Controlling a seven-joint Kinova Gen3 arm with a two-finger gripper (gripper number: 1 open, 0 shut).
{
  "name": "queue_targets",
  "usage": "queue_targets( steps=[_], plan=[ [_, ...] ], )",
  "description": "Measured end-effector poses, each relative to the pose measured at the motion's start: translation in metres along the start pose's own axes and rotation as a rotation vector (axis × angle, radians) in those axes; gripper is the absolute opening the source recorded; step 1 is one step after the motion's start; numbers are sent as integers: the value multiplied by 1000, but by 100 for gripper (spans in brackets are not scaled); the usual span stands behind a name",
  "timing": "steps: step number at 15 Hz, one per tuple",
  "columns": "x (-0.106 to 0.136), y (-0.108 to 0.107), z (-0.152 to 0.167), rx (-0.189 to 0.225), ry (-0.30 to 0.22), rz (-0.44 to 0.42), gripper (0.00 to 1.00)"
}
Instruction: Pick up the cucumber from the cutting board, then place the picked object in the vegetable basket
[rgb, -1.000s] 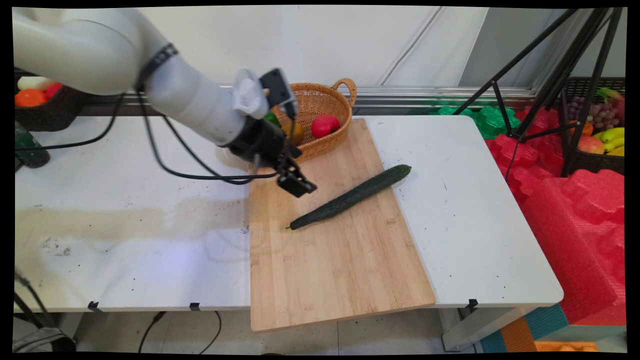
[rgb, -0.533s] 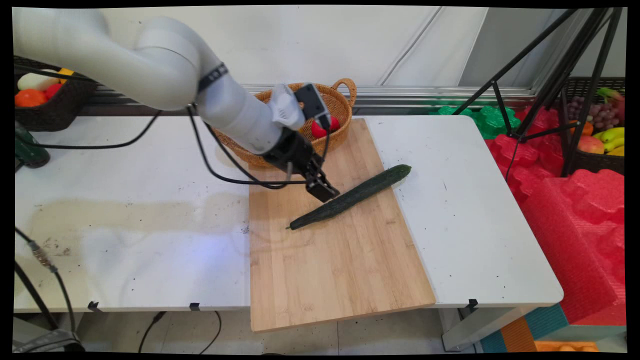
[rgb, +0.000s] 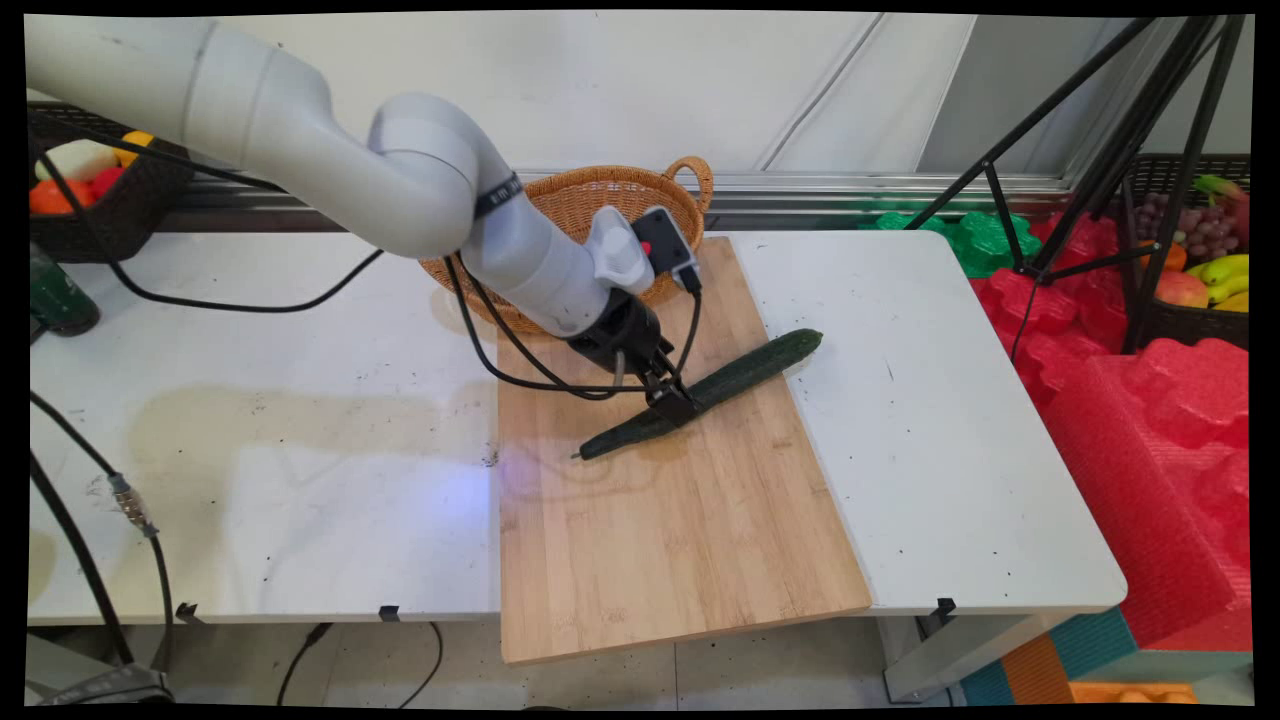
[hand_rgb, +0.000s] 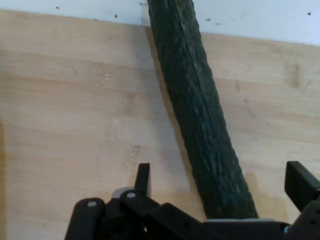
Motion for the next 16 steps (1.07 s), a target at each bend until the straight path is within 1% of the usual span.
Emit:
queue_targets(
  steps=[3, 8, 9, 13, 16],
  plan=[
    [-2, 2, 15, -8, -11, -14, 100],
    [-6, 5, 29, -16, -27, -26, 100],
    [-7, 6, 31, -18, -30, -27, 0],
    [-9, 9, 34, -18, -31, -29, 0],
    [-9, 11, 27, -12, -22, -26, 0]
  ],
)
